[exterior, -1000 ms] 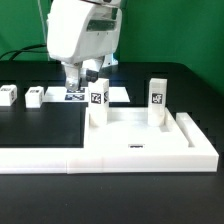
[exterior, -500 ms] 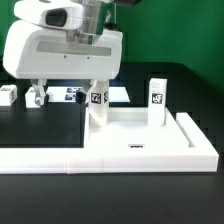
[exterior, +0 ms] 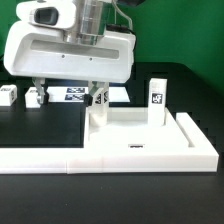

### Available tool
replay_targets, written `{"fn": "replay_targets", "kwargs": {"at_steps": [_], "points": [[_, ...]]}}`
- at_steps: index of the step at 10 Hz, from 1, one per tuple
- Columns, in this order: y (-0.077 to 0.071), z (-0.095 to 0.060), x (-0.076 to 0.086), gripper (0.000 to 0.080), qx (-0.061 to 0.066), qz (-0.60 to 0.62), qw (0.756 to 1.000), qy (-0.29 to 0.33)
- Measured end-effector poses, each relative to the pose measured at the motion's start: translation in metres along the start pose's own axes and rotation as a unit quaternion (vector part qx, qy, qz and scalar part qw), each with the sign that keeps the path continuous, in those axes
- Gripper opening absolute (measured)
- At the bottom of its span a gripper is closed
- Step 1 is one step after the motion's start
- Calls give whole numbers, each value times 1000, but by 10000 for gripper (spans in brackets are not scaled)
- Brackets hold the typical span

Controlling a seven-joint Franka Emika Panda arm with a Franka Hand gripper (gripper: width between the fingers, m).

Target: Assemble square table

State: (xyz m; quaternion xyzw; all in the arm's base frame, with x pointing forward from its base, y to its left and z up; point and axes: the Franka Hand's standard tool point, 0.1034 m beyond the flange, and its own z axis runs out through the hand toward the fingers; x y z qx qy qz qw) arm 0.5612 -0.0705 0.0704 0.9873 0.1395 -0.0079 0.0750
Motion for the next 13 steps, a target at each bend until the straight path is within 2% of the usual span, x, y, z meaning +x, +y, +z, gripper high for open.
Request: {"fn": "replay_targets", "kwargs": {"at_steps": [3,4,6,7,10,11,13], "points": [[28,5,-25,649,43,124,991,-16],[35,8,-33,649,50,148,987,-22],[42,8,-49,649,55,156,986,-36],[34,8,-49,649,51,156,986,-32],[35,10,-49,649,52,145,987,-33],[39,12,-55,649,56,134,989,-34],[43,16,-83,649,62,110,991,-35]]}}
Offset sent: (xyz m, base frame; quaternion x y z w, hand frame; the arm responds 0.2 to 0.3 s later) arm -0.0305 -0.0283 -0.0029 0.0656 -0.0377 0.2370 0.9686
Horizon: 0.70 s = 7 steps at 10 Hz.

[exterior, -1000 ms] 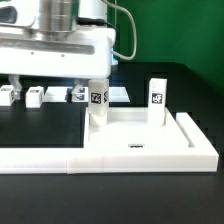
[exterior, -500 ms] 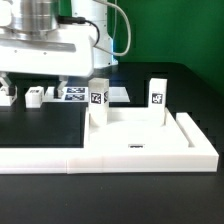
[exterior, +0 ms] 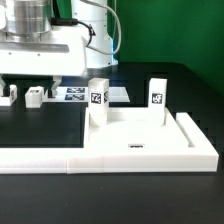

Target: Assemble square table

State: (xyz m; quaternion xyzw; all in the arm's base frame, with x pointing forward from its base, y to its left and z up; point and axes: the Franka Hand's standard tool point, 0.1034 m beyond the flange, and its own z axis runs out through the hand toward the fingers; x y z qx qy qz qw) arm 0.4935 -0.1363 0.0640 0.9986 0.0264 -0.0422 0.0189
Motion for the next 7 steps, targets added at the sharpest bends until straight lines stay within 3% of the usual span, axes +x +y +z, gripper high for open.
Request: {"fn": "replay_targets", "kwargs": {"at_steps": [3,5,7], "points": [[18,7,-24,649,8,0,1000,-9],[18,8,-27,649,8,-1,1000,-11],[17,14,-39,649,8,1,1000,-15]]}}
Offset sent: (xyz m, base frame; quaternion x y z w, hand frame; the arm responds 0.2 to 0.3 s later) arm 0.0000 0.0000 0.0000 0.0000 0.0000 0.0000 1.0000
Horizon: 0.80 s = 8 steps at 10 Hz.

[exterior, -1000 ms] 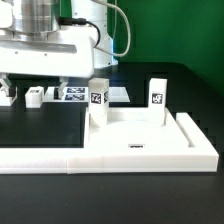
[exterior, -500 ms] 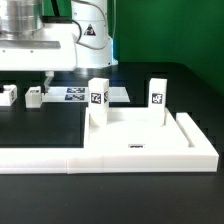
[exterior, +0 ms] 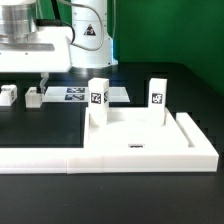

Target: Assemble square table

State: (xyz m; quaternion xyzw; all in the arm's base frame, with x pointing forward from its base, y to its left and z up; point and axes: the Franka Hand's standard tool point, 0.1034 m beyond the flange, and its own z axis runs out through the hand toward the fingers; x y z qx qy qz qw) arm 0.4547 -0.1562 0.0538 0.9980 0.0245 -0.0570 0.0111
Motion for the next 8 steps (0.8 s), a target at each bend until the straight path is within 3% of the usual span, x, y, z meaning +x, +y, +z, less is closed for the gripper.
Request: {"fn": "replay_targets", "kwargs": {"at_steps": [2,4,8], "points": [[4,13,-18,649,-10,9,1000,5],[2,25,-39,649,-8,38,999,-10],[-1,33,-57,649,-4,35,999,-22]]}}
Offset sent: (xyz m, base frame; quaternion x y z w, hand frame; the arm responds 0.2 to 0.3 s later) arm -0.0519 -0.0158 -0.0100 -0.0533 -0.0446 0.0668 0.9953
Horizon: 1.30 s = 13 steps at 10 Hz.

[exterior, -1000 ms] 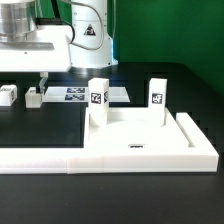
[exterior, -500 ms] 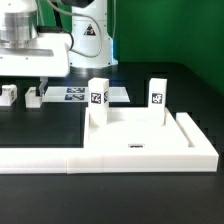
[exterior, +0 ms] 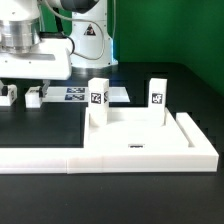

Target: Assemble square table

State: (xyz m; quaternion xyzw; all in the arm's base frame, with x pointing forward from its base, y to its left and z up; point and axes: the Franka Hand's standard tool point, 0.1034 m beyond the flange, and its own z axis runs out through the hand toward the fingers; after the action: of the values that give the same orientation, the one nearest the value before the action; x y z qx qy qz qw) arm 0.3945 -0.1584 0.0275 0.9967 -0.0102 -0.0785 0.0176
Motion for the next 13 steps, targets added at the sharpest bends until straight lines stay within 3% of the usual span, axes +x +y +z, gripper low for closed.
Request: {"fn": "replay_targets", "kwargs": {"at_steps": [7,9,13], "points": [[-8,-1,-3,649,6,-1,1000,-12],[-16,-6,-2,649,29,1,997,-67],[-16,4,-15,649,33,-16,981,-190]]}}
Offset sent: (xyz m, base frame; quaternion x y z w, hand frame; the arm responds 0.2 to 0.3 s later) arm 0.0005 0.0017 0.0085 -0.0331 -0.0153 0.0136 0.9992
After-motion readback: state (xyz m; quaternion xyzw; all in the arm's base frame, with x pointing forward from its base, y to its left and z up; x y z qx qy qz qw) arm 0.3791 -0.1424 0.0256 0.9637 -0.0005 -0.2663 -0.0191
